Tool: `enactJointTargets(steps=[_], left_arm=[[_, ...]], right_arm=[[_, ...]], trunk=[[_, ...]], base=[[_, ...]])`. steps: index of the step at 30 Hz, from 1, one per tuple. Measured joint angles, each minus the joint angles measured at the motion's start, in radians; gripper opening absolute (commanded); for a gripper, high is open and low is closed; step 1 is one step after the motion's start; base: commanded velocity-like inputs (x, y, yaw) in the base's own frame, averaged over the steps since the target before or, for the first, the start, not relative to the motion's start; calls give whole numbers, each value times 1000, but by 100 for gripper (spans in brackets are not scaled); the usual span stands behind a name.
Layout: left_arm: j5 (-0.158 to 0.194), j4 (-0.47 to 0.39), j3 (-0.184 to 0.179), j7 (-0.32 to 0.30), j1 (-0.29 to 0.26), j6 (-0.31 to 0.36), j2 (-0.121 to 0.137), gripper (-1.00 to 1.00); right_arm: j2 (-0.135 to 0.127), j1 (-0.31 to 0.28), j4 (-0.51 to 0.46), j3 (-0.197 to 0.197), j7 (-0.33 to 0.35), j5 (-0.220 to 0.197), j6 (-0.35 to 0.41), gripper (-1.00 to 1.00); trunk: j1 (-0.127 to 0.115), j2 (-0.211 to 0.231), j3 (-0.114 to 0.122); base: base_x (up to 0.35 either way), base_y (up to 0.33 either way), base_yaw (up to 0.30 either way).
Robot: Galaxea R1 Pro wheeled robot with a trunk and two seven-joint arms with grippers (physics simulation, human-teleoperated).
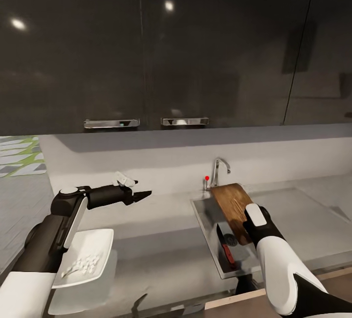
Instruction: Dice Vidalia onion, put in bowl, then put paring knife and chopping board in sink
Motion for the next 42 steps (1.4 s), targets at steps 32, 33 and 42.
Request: enactJointTargets(steps=[32, 33, 42], left_arm=[[0, 0, 1, 0, 0, 0, 2, 100], [0, 0, 1, 0, 0, 0, 2, 100], [0, 0, -1, 1, 0, -1, 1, 100]], right_arm=[[0, 0, 51, 0, 30, -1, -65, -100], [0, 0, 51, 0, 30, -1, -65, -100], [0, 0, 51, 0, 30, -2, -65, -100]], trunk=[[0, 0, -7], [0, 0, -7], [0, 0, -7]], base=[[0, 0, 9], [0, 0, 200], [0, -9, 158]])
